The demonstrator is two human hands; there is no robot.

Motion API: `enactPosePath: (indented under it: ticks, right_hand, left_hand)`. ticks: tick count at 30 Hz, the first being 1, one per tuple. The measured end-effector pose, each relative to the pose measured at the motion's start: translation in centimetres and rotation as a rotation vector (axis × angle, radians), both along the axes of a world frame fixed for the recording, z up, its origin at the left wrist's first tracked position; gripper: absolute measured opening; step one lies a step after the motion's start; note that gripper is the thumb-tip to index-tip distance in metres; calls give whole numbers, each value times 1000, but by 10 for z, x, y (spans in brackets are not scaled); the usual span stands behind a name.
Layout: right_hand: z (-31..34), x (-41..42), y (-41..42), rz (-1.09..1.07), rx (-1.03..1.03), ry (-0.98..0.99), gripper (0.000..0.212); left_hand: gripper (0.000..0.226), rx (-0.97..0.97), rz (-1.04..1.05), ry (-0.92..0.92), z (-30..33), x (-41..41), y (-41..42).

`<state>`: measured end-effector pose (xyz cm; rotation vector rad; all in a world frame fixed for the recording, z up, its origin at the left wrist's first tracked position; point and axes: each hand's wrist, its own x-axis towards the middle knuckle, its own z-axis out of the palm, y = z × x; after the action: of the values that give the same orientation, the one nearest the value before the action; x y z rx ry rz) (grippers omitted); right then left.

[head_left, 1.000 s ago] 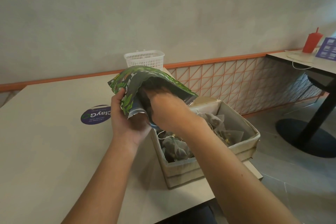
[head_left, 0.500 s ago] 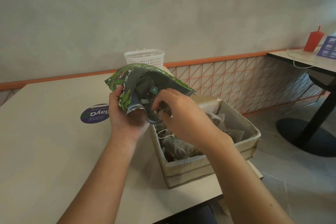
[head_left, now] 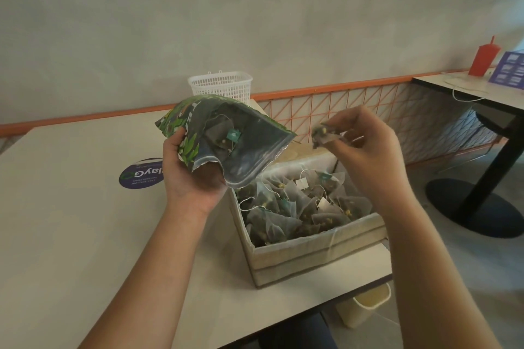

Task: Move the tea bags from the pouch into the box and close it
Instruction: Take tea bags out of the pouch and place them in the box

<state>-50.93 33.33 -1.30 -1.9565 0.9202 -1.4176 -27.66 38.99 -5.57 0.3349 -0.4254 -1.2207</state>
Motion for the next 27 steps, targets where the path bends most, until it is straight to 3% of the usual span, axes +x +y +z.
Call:
enactPosePath:
  ticks: [5,10,14,19,21,25,27]
  right_hand:
    - [-23,1,-15,-62,102,144,13]
    - [-38,2,-22,-29,138,556,20]
    - [-34,4,-18,-35,89,533,12]
    - [-38,11,-9,95,181,752,16]
    - [-35,11,-5,86,151,716,18]
    - [-12,17,14,-14,-63,354,9]
    - [-1,24,22,-68,-162,215,16]
  left_hand:
    - [39,27,15,-36,2,-6,1]
    - [41,26,15,-31,3,-7,1]
    - [41,27,5,-14,2,-5,1]
    - [40,22,26,-38,0,-5,0]
    - [39,23,27,-39,0,-4,1]
    - [40,31,10,-19,-2,0,1]
    - [40,33,-5,5,-3,2,1]
